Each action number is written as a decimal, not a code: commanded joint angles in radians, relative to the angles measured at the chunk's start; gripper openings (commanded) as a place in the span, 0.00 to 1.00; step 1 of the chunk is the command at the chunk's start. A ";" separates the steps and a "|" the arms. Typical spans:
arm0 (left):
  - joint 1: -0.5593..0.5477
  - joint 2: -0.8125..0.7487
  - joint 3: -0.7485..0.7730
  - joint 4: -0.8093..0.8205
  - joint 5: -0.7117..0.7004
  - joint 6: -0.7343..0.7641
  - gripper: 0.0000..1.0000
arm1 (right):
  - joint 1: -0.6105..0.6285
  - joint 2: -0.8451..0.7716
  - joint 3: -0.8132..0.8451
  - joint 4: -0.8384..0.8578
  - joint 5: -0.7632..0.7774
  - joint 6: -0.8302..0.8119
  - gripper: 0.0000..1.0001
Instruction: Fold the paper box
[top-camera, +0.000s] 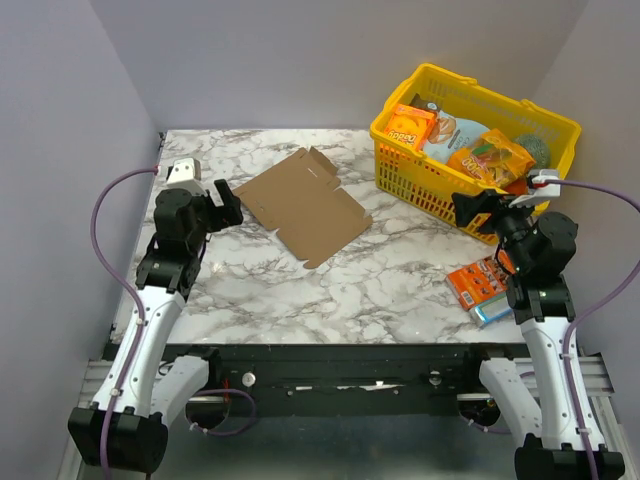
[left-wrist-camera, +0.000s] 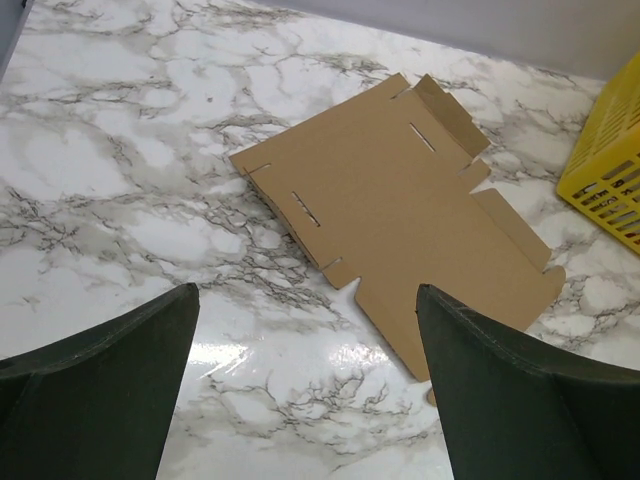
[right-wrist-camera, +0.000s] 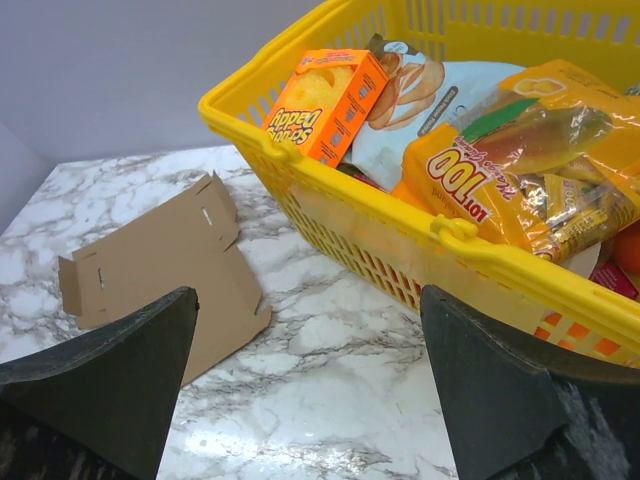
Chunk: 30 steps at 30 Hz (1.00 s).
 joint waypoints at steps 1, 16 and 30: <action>0.004 0.025 0.031 -0.022 -0.007 -0.017 0.99 | -0.004 0.001 0.033 -0.008 -0.029 -0.018 1.00; -0.160 0.101 -0.078 0.085 -0.032 -0.218 0.99 | -0.003 0.052 0.061 -0.016 -0.167 -0.003 0.89; -0.274 0.545 -0.073 0.258 -0.074 -0.451 0.99 | 0.036 0.081 0.085 -0.094 -0.181 0.023 0.87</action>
